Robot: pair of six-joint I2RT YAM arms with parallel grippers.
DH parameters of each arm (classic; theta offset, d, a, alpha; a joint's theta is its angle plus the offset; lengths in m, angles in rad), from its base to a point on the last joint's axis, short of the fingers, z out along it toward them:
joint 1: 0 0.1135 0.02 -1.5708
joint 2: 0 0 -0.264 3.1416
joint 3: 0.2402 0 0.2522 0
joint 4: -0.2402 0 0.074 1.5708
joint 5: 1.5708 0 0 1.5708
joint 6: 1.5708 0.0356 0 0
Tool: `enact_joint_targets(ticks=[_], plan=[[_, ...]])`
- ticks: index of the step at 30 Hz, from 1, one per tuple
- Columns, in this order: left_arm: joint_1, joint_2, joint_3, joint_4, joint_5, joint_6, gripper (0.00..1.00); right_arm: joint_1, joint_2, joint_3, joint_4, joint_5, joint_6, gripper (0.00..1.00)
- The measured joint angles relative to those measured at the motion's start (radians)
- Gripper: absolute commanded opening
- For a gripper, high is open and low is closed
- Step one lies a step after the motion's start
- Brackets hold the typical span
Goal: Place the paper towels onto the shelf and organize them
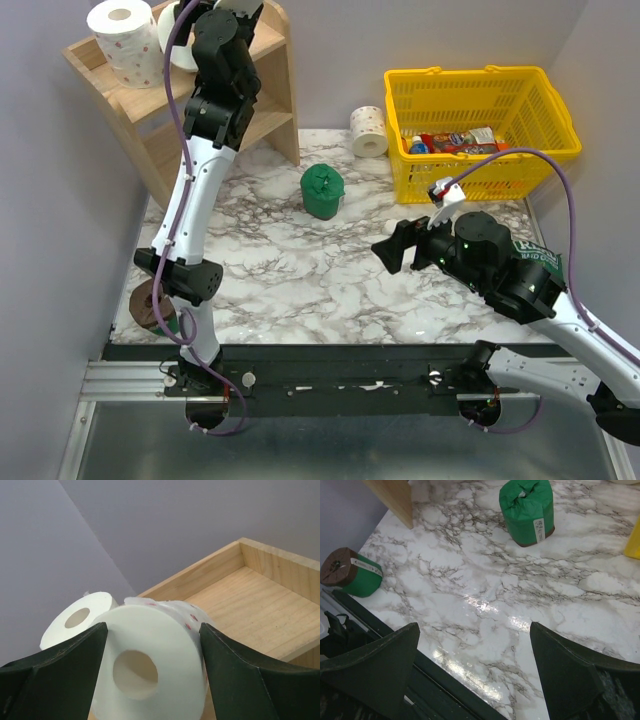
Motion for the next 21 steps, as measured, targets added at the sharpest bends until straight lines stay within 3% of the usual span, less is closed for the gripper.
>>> enact_joint_targets(ticks=[21], plan=[[0.062,0.072,0.034,0.143,0.114,0.031,0.89,0.0,0.08,0.067,-0.033,0.002,-0.016,1.0]])
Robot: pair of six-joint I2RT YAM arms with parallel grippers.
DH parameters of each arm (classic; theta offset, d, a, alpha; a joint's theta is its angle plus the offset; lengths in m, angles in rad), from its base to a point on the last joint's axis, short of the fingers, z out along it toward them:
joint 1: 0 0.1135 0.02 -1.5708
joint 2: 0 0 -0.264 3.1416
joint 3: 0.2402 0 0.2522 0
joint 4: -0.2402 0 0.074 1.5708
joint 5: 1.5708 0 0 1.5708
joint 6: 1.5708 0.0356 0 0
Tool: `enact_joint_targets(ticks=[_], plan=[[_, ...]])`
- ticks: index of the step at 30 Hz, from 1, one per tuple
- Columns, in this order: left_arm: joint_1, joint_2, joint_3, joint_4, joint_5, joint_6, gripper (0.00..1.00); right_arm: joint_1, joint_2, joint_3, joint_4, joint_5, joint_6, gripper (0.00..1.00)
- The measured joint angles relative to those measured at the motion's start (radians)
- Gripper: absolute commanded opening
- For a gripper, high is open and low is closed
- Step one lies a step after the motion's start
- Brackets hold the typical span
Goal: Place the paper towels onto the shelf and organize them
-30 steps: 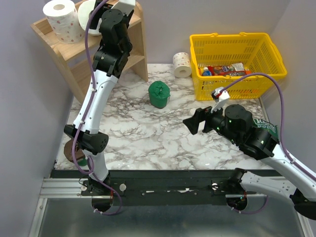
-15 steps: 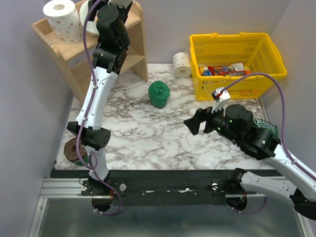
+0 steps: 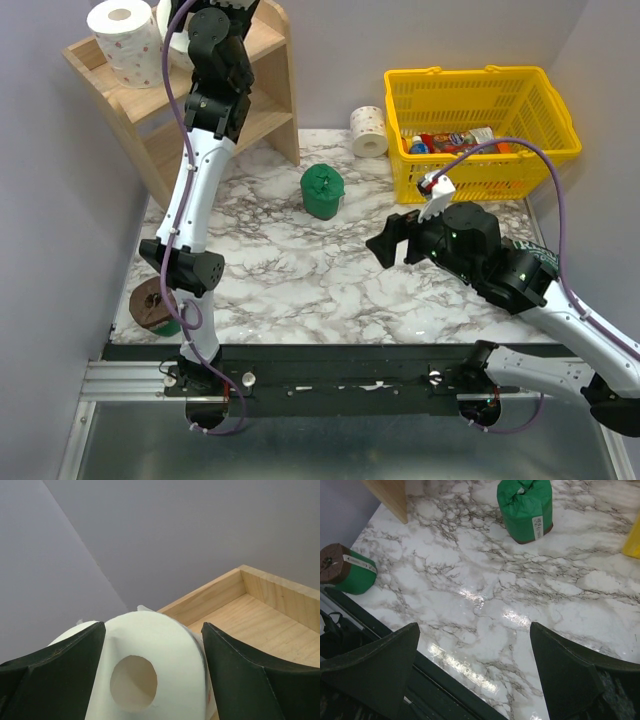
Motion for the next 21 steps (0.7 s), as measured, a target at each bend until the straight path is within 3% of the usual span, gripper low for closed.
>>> enact_joint_targets(ticks=[15,21], plan=[[-0.001,0.035,0.064,0.012,0.063,-0.048,0.88,0.0,0.092,0.026,-0.002,-0.001,-0.034,1.0],[-0.021,-0.031,-0.13,0.022,0.092,-0.088,0.87,0.0,0.081,0.028,0.003,-0.003,-0.034,0.95]])
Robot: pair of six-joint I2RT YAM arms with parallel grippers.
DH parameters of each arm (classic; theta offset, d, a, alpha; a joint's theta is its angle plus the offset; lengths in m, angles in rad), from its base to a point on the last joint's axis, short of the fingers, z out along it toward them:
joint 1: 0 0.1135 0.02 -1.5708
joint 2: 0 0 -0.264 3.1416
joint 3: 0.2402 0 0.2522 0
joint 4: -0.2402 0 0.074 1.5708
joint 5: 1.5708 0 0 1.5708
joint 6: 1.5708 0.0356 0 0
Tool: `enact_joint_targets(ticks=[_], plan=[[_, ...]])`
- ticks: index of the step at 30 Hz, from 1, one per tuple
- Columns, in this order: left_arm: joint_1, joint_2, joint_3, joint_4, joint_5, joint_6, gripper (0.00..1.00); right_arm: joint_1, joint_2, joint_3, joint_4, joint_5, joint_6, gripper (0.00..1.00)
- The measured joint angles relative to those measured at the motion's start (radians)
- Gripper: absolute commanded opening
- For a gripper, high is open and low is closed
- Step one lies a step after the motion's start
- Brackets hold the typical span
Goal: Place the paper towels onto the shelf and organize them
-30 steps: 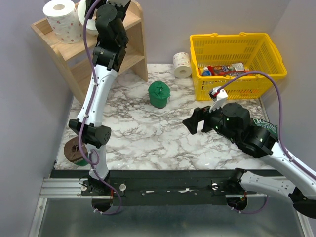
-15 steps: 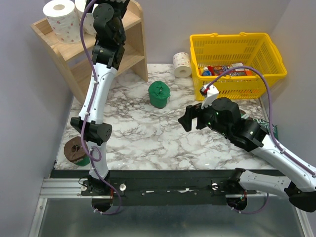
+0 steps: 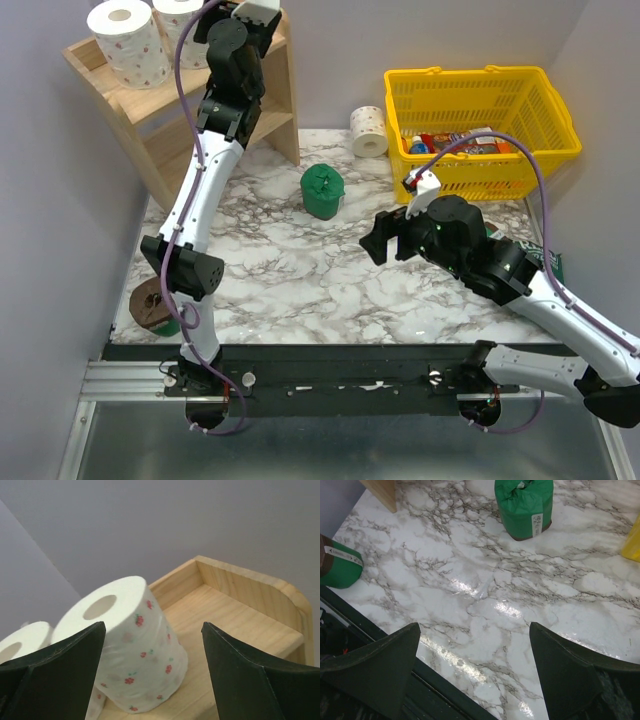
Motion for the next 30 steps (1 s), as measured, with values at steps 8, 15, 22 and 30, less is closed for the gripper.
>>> enact_joint_targets(ticks=[8,15,22,30], plan=[[-0.012,0.035,-0.031,-0.01,0.022,-0.038,0.87,0.0,0.0,0.0,0.028,-0.017,0.0,0.95],[-0.001,0.122,0.031,0.006,-0.005,-0.034,0.87,0.0,0.022,0.018,0.033,-0.017,-0.008,0.94],[0.027,0.114,0.002,0.009,-0.011,-0.046,0.88,0.0,0.041,0.038,0.045,-0.018,-0.005,0.92],[0.074,0.045,-0.052,-0.038,0.005,-0.097,0.88,0.0,0.075,0.045,0.062,-0.022,0.02,0.92]])
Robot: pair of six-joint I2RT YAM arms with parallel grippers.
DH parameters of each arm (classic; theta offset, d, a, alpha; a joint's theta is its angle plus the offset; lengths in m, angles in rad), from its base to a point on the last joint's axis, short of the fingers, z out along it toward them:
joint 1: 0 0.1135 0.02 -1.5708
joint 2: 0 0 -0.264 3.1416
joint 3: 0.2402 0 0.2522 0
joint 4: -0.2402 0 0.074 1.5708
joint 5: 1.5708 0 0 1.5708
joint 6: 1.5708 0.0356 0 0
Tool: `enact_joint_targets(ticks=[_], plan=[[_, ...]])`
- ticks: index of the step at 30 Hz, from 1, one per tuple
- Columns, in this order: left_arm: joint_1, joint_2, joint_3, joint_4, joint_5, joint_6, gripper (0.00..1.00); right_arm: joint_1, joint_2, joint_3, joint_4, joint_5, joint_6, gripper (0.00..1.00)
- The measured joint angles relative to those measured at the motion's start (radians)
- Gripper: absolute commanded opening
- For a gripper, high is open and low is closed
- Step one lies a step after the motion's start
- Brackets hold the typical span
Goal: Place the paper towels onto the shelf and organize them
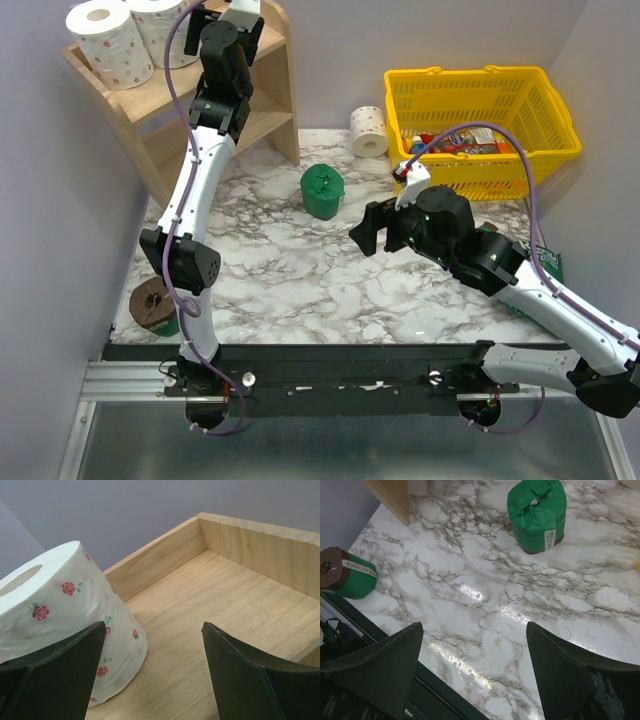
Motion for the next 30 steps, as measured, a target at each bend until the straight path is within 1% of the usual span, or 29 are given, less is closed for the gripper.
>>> enact_joint_targets(ticks=[5,7,11,12,14,17,20,25,26,30], plan=[[0.017,-0.031,0.0,-0.056,0.023,-0.049,0.9,0.0,0.001,0.0,0.014,-0.001,0.01,0.93],[0.017,-0.054,-0.001,-0.097,0.061,-0.085,0.9,0.0,0.006,0.0,0.024,0.013,-0.001,0.94],[0.018,-0.129,-0.023,-0.154,0.174,-0.174,0.93,0.0,0.064,0.019,0.06,0.117,-0.07,0.97],[0.018,-0.152,-0.035,-0.161,0.201,-0.194,0.94,0.0,0.093,0.033,0.078,0.154,-0.1,0.99],[0.017,-0.219,-0.077,-0.17,0.273,-0.247,0.96,0.0,0.158,0.06,0.124,0.225,-0.195,1.0],[0.013,-0.34,-0.161,-0.18,0.379,-0.338,0.99,-0.018,0.27,0.11,0.206,0.311,-0.367,1.0],[0.008,-0.446,-0.236,-0.187,0.45,-0.401,0.99,-0.061,0.392,0.196,0.249,0.339,-0.5,1.0],[0.002,-0.704,-0.505,-0.189,0.522,-0.53,0.99,-0.166,0.547,0.32,0.286,0.332,-0.726,0.97],[0.002,-0.743,-0.545,-0.198,0.531,-0.549,0.99,-0.183,0.576,0.345,0.293,0.329,-0.772,0.96],[0.002,-0.952,-0.742,-0.198,0.595,-0.647,0.99,-0.22,0.679,0.408,0.312,0.302,-0.938,0.86]])
